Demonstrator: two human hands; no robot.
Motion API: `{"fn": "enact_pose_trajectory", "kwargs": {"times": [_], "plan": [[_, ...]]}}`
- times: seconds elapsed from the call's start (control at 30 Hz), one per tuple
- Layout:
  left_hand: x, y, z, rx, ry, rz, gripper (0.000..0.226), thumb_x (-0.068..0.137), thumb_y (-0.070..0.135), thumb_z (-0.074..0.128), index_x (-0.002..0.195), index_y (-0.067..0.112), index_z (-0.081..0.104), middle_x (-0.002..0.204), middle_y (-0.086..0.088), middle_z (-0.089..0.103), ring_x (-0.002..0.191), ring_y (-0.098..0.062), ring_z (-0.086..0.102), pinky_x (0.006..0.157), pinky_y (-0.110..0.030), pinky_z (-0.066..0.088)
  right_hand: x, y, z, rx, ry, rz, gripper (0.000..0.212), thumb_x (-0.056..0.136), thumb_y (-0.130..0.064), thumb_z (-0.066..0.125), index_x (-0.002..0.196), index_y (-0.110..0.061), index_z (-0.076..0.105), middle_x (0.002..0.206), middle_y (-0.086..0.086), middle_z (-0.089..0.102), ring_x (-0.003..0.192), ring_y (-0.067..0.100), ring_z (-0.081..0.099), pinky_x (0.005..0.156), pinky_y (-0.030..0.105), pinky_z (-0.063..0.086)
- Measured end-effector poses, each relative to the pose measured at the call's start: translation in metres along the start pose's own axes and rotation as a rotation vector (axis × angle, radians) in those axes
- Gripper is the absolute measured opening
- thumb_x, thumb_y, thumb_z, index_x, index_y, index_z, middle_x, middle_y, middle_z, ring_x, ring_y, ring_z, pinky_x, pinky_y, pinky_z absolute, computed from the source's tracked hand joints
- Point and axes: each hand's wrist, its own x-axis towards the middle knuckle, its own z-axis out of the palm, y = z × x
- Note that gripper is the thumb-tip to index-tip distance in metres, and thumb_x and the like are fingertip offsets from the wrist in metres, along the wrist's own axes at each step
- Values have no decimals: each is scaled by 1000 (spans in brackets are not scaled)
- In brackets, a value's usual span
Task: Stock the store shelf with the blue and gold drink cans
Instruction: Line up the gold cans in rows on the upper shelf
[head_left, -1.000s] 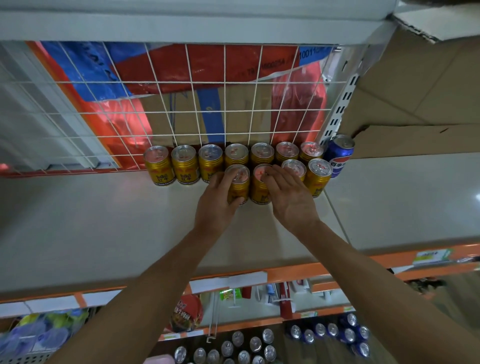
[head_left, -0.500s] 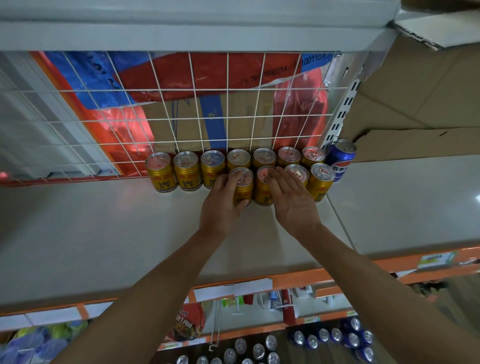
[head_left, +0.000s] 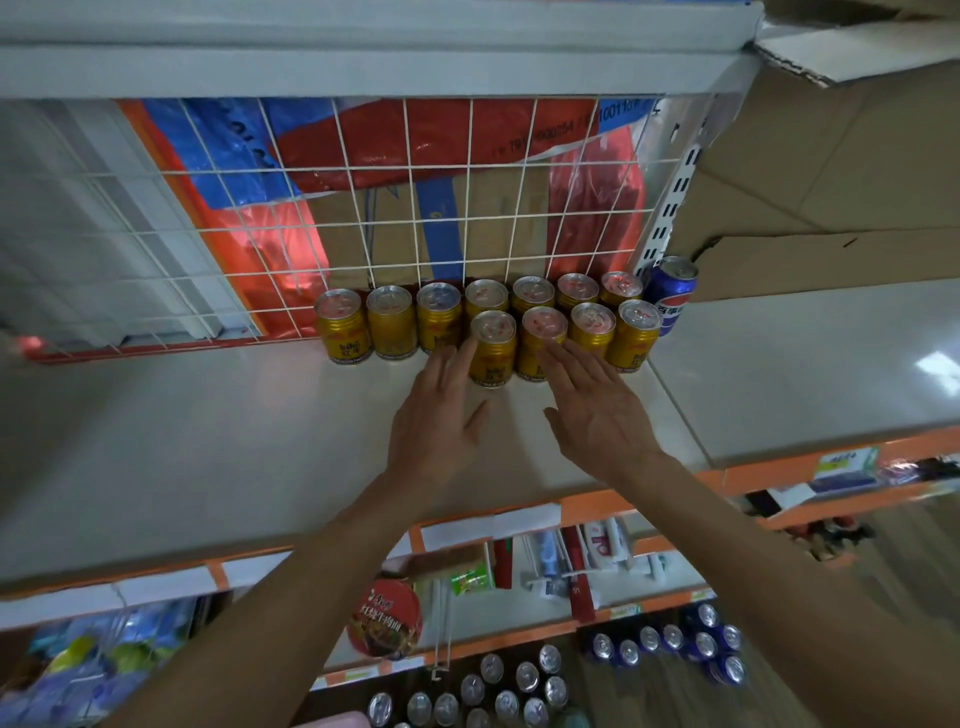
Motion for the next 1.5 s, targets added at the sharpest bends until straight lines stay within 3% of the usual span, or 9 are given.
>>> {"fn": "enact_pose_trajectory", "kwargs": {"times": [0.4, 0.6, 0.77, 0.9, 1.0, 1.1, 1.27, 1.4, 1.5], "plan": [[-135, 5, -18, 68, 1, -45, 62, 95, 35, 63, 150, 15, 42, 153, -9, 45, 138, -29, 44, 113, -43, 41, -81, -58, -8, 91, -76, -69, 67, 86, -27, 74, 143, -4, 49, 146, 17, 52, 133, 35, 51, 112, 44, 37], [-236, 10, -30, 127, 48, -180, 60, 95, 44, 49, 143, 7, 51, 146, -13, 51, 135, -31, 47, 112, -45, 40, -134, -108, 4, 218, -113, -190, 61, 89, -25, 69, 143, -3, 48, 145, 17, 52, 133, 35, 49, 111, 46, 39], [-328, -10, -45, 227, -26, -301, 62, 94, 42, 59, 145, 8, 48, 150, -14, 49, 138, -34, 46, 109, -51, 44, -179, -161, 14, 266, -195, -301, 63, 86, -24, 72, 141, -4, 49, 139, 18, 57, 124, 37, 56, 104, 48, 46], [-385, -37, -58, 260, -93, -388, 64, 90, 40, 61, 144, 8, 51, 149, -15, 49, 136, -36, 47, 106, -53, 45, -202, -202, 26, 262, -340, -344, 67, 93, -36, 64, 149, -8, 41, 150, 15, 47, 134, 36, 47, 109, 50, 43], [-421, -55, -64, 274, -117, -394, 64, 89, 39, 61, 143, 7, 52, 148, -16, 51, 133, -38, 50, 106, -53, 46, -215, -236, 31, 274, -379, -364, 63, 89, -32, 70, 142, -5, 50, 142, 17, 54, 124, 37, 56, 103, 48, 46], [-450, -81, -71, 259, -141, -396, 65, 89, 39, 60, 145, 10, 50, 152, -13, 48, 136, -36, 48, 108, -50, 45, -230, -272, 43, 281, -384, -363, 68, 83, -27, 77, 141, -5, 50, 136, 18, 59, 119, 39, 59, 100, 48, 48], [-489, -147, -79, 221, -219, -337, 66, 86, 39, 61, 143, 9, 52, 147, -14, 53, 133, -35, 52, 105, -49, 45, -268, -347, 69, 237, -479, -222, 65, 96, -30, 58, 153, -11, 33, 155, 10, 42, 140, 31, 40, 116, 40, 31], [-527, -197, -84, 183, -316, -254, 66, 77, 30, 79, 134, 6, 59, 139, -14, 58, 126, -36, 57, 105, -49, 46, -299, -410, 91, 251, -608, -90, 60, 90, -21, 57, 146, -5, 44, 148, 18, 48, 134, 39, 47, 111, 46, 37], [-565, -233, -77, 140, -365, -268, 67, 74, 26, 82, 134, 6, 59, 137, -14, 59, 125, -36, 57, 103, -51, 49, -325, -450, 119, 292, -686, -38, 63, 74, -20, 77, 132, -3, 59, 134, 19, 61, 118, 39, 61, 96, 47, 51]]}}
